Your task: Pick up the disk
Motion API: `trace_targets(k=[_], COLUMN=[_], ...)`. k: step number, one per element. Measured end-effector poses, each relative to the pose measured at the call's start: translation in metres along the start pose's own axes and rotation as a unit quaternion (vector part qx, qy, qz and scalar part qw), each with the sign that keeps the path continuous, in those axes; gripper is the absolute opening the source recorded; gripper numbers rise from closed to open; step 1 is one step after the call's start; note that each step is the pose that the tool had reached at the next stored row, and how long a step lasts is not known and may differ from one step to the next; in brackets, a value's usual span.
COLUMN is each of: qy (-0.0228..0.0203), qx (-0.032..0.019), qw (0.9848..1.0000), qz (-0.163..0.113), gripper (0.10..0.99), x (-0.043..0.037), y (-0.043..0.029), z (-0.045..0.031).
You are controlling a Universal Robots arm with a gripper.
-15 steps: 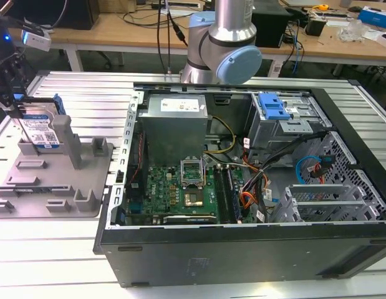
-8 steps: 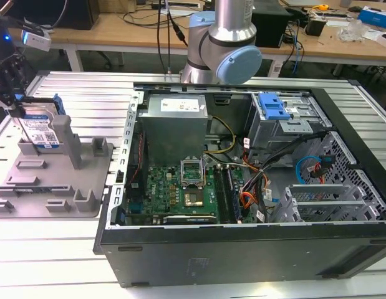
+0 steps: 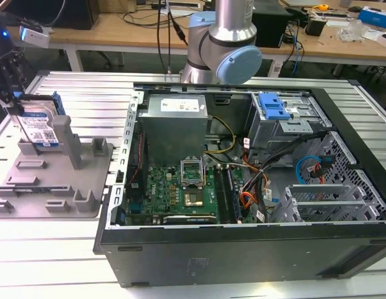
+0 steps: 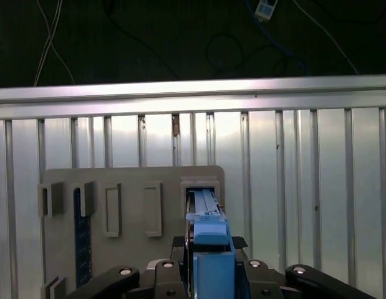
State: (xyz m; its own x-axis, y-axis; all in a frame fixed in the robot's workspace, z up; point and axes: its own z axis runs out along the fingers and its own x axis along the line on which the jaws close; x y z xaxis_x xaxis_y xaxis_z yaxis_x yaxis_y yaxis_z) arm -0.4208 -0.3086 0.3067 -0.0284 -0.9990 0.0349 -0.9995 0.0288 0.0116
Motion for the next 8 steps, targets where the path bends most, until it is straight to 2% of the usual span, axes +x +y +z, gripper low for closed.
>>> trace_targets(k=[2, 5, 6, 8], qy=[0.0, 0.0, 0.0, 0.0], qx=[0.0, 0.0, 0.0, 0.0], qw=[1.0, 1.0, 1.0, 1.0], qz=[0.0, 0.0, 0.0, 0.0], gripper=[0.369, 0.369, 0.369, 0.369], x=[0.0003, 0.001, 0.0013, 0.0016], y=[0.0001, 0.0003, 0.0004, 0.0005], z=[-0.0079, -0.025, -0.0339, -0.0427])
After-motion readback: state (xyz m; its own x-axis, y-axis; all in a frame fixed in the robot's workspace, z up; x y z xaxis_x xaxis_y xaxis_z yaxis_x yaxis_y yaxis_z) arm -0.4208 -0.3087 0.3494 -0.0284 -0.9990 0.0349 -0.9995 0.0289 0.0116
